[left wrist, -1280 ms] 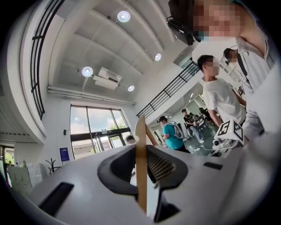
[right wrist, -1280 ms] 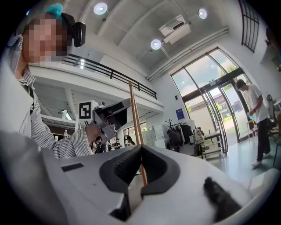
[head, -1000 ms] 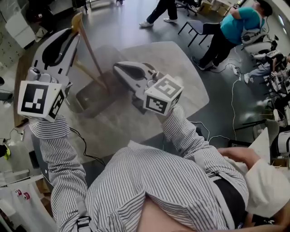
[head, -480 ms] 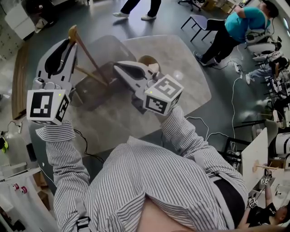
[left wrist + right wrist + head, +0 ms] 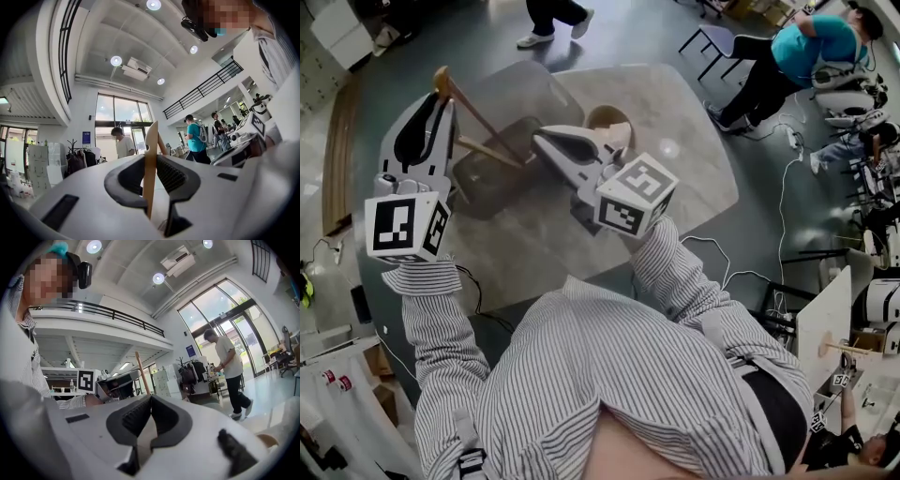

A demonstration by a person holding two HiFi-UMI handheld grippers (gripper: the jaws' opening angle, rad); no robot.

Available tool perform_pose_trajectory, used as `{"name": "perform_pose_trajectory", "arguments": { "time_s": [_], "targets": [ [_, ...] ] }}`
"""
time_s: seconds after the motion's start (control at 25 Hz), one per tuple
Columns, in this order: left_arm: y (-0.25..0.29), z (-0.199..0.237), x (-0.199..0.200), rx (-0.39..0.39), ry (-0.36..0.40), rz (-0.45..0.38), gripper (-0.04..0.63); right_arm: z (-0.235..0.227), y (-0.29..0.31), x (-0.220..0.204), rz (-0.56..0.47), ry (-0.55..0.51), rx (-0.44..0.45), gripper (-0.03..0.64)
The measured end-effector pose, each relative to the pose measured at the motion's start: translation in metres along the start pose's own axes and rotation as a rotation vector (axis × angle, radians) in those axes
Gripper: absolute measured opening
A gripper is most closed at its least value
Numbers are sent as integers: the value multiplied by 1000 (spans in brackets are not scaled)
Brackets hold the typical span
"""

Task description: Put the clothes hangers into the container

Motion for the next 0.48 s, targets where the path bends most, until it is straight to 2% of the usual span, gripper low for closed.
{"name": "perform_pose_trajectory", "arguments": {
  "time_s": [0.48],
  "targets": [
    [-17, -30, -42, 12, -120, 72, 84, 19, 6, -23, 53, 2, 43, 15]
  ]
}}
Point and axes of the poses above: the fingertips, and each gripper's own axes: y forward along the fingers, z to its left, x out of its top, the point moved 6 cm from there along -y, backward along the fingers, and after that the axes turned 14 degrees about -x, right-handed, at the moved point
